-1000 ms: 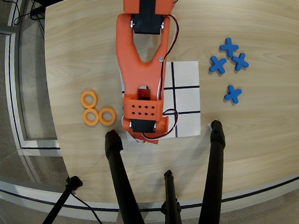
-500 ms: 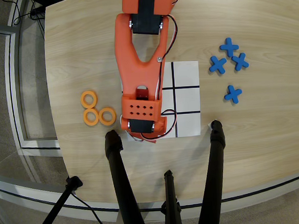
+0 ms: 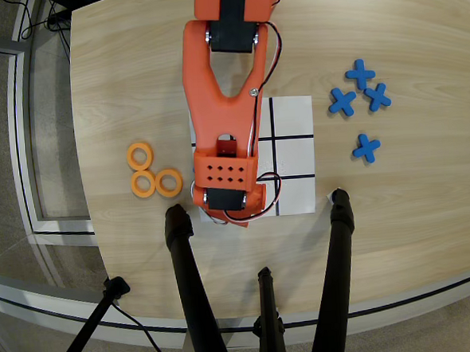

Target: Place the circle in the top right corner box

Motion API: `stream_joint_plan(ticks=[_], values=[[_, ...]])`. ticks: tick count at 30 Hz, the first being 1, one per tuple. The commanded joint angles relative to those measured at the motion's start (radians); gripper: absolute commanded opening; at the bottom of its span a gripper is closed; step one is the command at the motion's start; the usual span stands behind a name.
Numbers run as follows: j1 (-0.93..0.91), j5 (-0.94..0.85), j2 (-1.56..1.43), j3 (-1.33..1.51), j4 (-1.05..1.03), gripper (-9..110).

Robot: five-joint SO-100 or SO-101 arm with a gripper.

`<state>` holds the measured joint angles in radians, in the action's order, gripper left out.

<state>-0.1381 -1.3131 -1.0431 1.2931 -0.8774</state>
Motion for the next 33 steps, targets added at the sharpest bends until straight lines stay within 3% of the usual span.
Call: stream_joint_plan(ticks=[1, 5, 9, 15, 24, 30, 33], values=[[-0.028, -0.003, -0.126, -0.069, -0.069, 6], [-0.055, -0.038, -0.331, -0.043, -0.239, 6], [-0.048, -0.106, -0.695, 0.224, -0.407, 6], [0.072, -0.184, -1.362, 0.913, -0.388, 6], [0.138, -0.265, -2.069, 1.628, -0.374, 6], [0.152, -0.256, -2.310, 1.867, -0.394, 6], [0.140, -0.265, -2.315, 1.910, -0.382, 0]])
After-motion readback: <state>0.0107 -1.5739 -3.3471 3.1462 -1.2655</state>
